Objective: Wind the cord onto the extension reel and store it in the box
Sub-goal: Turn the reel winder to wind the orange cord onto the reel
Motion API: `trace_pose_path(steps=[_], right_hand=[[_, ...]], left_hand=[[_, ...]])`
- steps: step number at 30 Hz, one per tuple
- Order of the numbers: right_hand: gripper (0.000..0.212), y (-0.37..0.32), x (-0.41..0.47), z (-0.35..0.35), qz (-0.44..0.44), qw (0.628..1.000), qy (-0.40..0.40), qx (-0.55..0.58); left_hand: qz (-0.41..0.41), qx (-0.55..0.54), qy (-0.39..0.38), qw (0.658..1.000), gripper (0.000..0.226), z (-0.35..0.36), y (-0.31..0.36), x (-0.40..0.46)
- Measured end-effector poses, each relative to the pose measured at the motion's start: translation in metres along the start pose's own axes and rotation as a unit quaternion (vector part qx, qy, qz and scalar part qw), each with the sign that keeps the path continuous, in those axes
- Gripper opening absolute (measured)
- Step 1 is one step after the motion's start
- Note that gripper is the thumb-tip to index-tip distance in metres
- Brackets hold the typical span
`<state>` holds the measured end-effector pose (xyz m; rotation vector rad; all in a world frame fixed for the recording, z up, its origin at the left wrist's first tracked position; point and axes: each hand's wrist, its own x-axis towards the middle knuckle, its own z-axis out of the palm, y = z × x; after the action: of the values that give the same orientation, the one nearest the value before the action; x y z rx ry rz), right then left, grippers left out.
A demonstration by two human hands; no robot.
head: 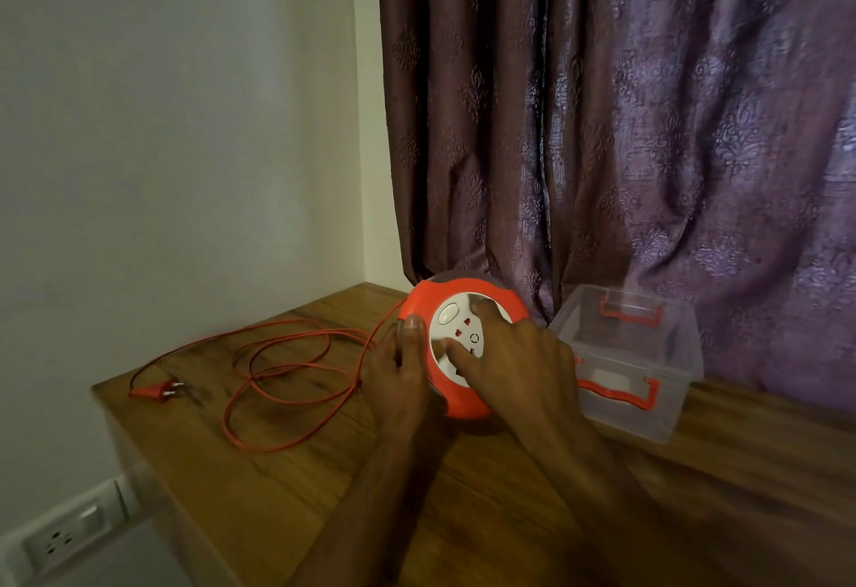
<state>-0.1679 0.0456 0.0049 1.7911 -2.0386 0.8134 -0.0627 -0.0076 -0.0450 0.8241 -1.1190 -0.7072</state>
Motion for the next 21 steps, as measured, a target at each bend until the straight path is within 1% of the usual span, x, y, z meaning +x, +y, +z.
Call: trace_pose_path(steps=[2, 5, 7, 9, 11, 14, 18, 21], right_hand=[[0.071, -0.002, 0.000, -0.001, 0.011, 1.000, 0.004, -0.001], [0.070, 0.002, 0.004, -0.008, 0.001, 0.999, -0.032, 0.020], [0.060, 0.010, 0.008, -0.016, -0.016, 0.998, -0.037, 0.042], [0.046, 0.016, 0.012, -0.024, -0.065, 0.997, 0.005, 0.031], [0.043, 0.017, 0.013, -0.028, -0.132, 0.991, 0.016, 0.019], [0.054, 0.017, 0.013, -0.028, -0.192, 0.980, -0.047, 0.015], [0.080, 0.023, 0.015, -0.026, -0.203, 0.971, -0.127, -0.016], [0.088, 0.027, 0.017, -0.025, -0.205, 0.966, -0.155, -0.023]], left_hand=[[0.001, 0.000, -0.004, 1.000, 0.034, 0.000, -0.001, 0.000], [-0.008, -0.008, -0.004, 1.000, 0.036, 0.000, -0.002, 0.001], [-0.016, -0.015, 0.003, 1.000, 0.040, -0.001, -0.002, 0.001], [-0.024, -0.007, 0.001, 1.000, 0.043, -0.001, -0.004, 0.004], [-0.036, -0.007, -0.002, 0.999, 0.038, -0.001, -0.005, 0.006], [-0.040, -0.013, 0.003, 0.999, 0.032, 0.000, -0.004, 0.003], [-0.038, -0.029, 0.008, 0.999, 0.028, -0.001, -0.002, 0.003], [-0.038, -0.014, 0.001, 0.999, 0.034, 0.000, -0.002, 0.004]])
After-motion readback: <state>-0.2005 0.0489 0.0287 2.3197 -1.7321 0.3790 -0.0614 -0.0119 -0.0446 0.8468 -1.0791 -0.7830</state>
